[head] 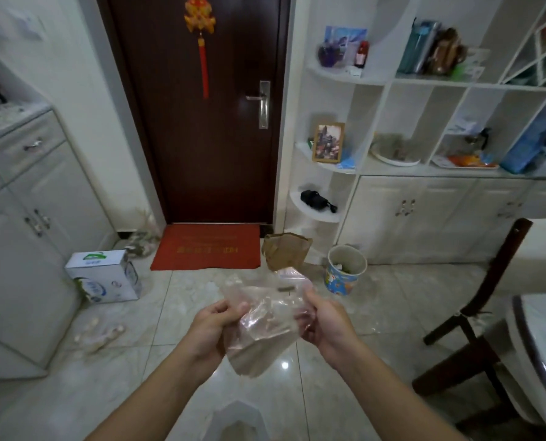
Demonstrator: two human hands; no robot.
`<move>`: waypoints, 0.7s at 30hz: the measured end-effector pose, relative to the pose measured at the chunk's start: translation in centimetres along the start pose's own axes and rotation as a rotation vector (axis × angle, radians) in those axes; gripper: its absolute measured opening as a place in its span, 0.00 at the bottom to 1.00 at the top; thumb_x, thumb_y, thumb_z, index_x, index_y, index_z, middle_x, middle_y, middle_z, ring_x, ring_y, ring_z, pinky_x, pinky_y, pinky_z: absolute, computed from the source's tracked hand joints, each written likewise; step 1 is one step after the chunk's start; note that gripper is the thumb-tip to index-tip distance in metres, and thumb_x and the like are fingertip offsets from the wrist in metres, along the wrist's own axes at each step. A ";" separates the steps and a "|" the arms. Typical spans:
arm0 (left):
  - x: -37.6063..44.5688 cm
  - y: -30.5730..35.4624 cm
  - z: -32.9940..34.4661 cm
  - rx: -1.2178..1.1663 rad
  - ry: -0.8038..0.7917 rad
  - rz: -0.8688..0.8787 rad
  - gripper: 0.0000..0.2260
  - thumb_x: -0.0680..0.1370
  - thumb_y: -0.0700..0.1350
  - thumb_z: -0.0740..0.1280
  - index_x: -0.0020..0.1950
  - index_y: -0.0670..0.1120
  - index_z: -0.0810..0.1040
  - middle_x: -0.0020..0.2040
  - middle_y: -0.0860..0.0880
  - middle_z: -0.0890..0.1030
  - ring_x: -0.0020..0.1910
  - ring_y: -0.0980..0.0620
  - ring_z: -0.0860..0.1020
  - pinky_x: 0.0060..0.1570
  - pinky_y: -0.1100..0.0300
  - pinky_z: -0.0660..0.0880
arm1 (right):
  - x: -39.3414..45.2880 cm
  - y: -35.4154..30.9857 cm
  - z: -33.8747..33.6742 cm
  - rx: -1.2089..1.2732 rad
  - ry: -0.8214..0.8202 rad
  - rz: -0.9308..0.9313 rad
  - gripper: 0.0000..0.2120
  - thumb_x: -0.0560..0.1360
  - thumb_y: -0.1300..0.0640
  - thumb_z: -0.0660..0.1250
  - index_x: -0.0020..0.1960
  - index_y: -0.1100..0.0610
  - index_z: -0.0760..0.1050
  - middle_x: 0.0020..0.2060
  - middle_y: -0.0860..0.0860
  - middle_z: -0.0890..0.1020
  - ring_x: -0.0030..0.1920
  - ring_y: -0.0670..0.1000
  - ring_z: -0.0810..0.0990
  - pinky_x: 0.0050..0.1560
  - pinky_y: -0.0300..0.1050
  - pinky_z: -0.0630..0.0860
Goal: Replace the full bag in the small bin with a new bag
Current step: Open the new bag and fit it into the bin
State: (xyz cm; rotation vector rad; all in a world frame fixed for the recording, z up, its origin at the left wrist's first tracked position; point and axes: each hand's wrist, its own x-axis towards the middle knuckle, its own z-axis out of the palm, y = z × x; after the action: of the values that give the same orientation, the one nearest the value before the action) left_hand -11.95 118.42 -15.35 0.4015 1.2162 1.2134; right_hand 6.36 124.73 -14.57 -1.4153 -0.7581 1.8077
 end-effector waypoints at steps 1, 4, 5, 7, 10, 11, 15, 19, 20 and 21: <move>0.3 0.1 -0.3 -0.035 0.014 -0.006 0.13 0.72 0.38 0.71 0.56 0.37 0.81 0.51 0.39 0.85 0.44 0.44 0.84 0.44 0.53 0.81 | 0.3 -0.2 -0.3 0.065 0.017 0.006 0.12 0.79 0.52 0.66 0.46 0.61 0.79 0.28 0.53 0.80 0.22 0.46 0.74 0.22 0.37 0.71; 1.1 0.7 -1.3 -0.045 0.109 0.022 0.11 0.76 0.38 0.68 0.58 0.37 0.80 0.48 0.41 0.86 0.43 0.46 0.84 0.41 0.54 0.80 | 1.1 -0.3 -0.8 0.261 0.087 0.024 0.12 0.79 0.52 0.65 0.43 0.60 0.77 0.25 0.51 0.78 0.21 0.45 0.74 0.19 0.36 0.71; 1.3 1.0 -1.7 -0.045 0.134 0.025 0.10 0.78 0.38 0.66 0.57 0.37 0.80 0.46 0.42 0.86 0.41 0.46 0.84 0.39 0.55 0.79 | 1.3 -0.1 -0.8 0.305 0.094 0.035 0.13 0.80 0.52 0.64 0.40 0.59 0.75 0.22 0.49 0.76 0.20 0.44 0.73 0.19 0.35 0.71; 1.4 1.9 -2.6 -0.060 0.167 0.033 0.09 0.81 0.40 0.64 0.56 0.37 0.79 0.44 0.41 0.86 0.40 0.46 0.83 0.37 0.55 0.79 | 1.3 0.5 -0.4 0.326 0.083 0.041 0.17 0.81 0.50 0.62 0.35 0.55 0.70 0.20 0.48 0.73 0.19 0.44 0.72 0.19 0.36 0.71; 1.2 3.7 -3.8 -0.060 0.182 0.054 0.10 0.81 0.43 0.63 0.52 0.36 0.79 0.39 0.42 0.85 0.32 0.50 0.82 0.29 0.60 0.76 | 0.9 1.3 1.3 0.331 0.038 0.011 0.21 0.80 0.46 0.60 0.33 0.55 0.68 0.26 0.51 0.77 0.27 0.48 0.75 0.26 0.40 0.75; 1.2 4.4 -4.2 -0.058 0.164 0.056 0.10 0.81 0.43 0.63 0.51 0.36 0.79 0.33 0.44 0.84 0.24 0.54 0.78 0.22 0.65 0.72 | 0.7 1.6 1.9 0.355 -0.016 -0.001 0.22 0.80 0.43 0.58 0.35 0.57 0.70 0.31 0.54 0.79 0.31 0.50 0.77 0.32 0.43 0.77; 1.5 6.1 -5.5 -0.156 -0.004 -0.018 0.14 0.82 0.46 0.61 0.48 0.36 0.78 0.21 0.50 0.71 0.14 0.60 0.60 0.16 0.69 0.63 | -0.8 2.9 5.0 0.154 -0.281 -0.029 0.25 0.78 0.41 0.61 0.55 0.63 0.80 0.52 0.63 0.83 0.52 0.60 0.81 0.60 0.57 0.73; 2.0 7.1 -6.4 -0.316 -0.094 -0.089 0.14 0.82 0.48 0.60 0.48 0.39 0.77 0.20 0.52 0.69 0.15 0.60 0.60 0.21 0.69 0.67 | -1.6 3.6 7.7 -0.270 -0.223 -0.161 0.05 0.73 0.57 0.73 0.44 0.58 0.83 0.46 0.57 0.86 0.49 0.53 0.84 0.57 0.49 0.79; 2.3 7.4 -6.8 -0.347 -0.067 -0.067 0.13 0.81 0.49 0.61 0.49 0.40 0.77 0.21 0.52 0.70 0.16 0.60 0.62 0.22 0.69 0.68 | -1.4 3.5 7.9 -0.316 -0.177 -0.189 0.05 0.73 0.55 0.73 0.42 0.58 0.83 0.43 0.55 0.86 0.46 0.51 0.84 0.55 0.47 0.79; 2.6 7.7 -7.3 -0.378 -0.038 -0.033 0.13 0.79 0.51 0.63 0.49 0.42 0.78 0.25 0.51 0.73 0.19 0.59 0.66 0.26 0.68 0.71 | -1.2 3.3 7.9 -0.325 -0.151 -0.201 0.07 0.74 0.55 0.72 0.41 0.58 0.83 0.40 0.54 0.86 0.44 0.51 0.84 0.53 0.46 0.79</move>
State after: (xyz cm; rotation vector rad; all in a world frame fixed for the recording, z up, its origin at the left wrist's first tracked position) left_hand -22.32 121.04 -13.25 0.1232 0.9303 1.3665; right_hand -1.71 121.73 -14.71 -1.3530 -1.2730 1.7015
